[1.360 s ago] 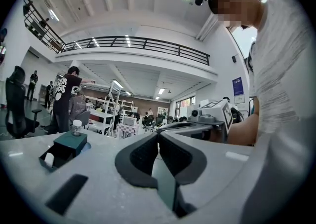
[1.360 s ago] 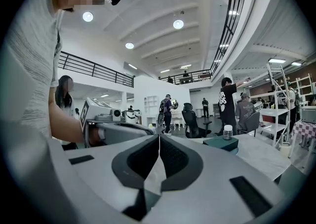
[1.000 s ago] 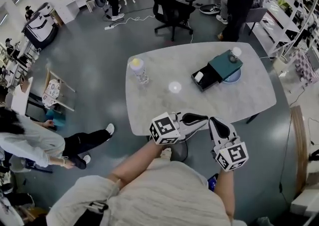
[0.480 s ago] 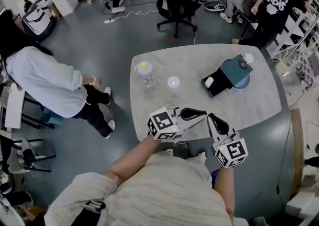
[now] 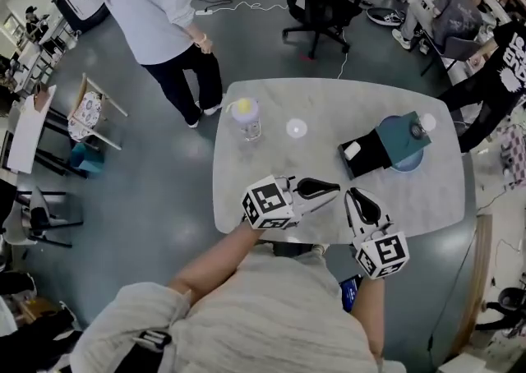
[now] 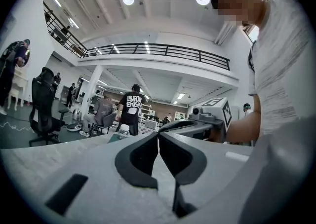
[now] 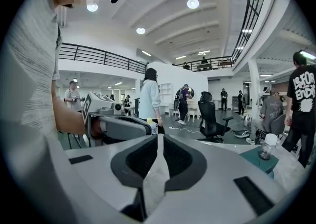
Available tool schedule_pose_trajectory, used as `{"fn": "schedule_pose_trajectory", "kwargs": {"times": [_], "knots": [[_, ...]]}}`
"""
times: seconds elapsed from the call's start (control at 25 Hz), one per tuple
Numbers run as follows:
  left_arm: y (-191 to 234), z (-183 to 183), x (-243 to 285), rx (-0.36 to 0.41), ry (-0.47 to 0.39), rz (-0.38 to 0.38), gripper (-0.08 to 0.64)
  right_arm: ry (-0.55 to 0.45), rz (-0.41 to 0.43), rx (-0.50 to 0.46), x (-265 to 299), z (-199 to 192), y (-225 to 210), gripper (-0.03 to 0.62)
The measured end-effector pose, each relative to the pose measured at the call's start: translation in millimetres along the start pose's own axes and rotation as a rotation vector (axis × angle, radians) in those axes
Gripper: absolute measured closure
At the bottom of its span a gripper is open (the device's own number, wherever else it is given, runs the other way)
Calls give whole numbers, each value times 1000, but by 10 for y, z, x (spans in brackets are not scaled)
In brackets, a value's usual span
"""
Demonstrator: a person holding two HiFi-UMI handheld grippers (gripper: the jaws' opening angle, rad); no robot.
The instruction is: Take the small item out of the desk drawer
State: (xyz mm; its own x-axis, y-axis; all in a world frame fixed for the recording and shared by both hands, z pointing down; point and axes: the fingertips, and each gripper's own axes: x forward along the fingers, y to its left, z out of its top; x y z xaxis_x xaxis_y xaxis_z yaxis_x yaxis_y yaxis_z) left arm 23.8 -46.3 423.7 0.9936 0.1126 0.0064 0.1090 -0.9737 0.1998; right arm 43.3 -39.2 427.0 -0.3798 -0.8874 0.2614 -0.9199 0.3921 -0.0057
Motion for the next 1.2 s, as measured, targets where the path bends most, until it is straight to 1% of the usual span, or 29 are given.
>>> {"fn": "schedule_pose_trajectory", "kwargs": {"times": [0.36,0.56,0.76,1.08,1.12,1.16,1.2], "knots": [[539,-62,588,-44,16,121,540,75,130,-11,252,-207,-726,581],[769,-164,839,-64,32,176,540,126,167,-28,375,-386,-1068,581],[1002,-310,940,-89,42,243,540,168,210,-43,534,-583,-1332,581],[1335,-464,961,-124,50,350,540,234,262,-67,812,-814,-1571,577],[1374,-488,971,-130,49,359,540,243,266,-65,844,-851,-1596,563],[1408,-511,984,-136,49,367,540,251,268,-61,876,-887,-1622,518],[1441,-532,999,-140,49,373,540,259,269,-57,908,-924,-1648,498]]}}
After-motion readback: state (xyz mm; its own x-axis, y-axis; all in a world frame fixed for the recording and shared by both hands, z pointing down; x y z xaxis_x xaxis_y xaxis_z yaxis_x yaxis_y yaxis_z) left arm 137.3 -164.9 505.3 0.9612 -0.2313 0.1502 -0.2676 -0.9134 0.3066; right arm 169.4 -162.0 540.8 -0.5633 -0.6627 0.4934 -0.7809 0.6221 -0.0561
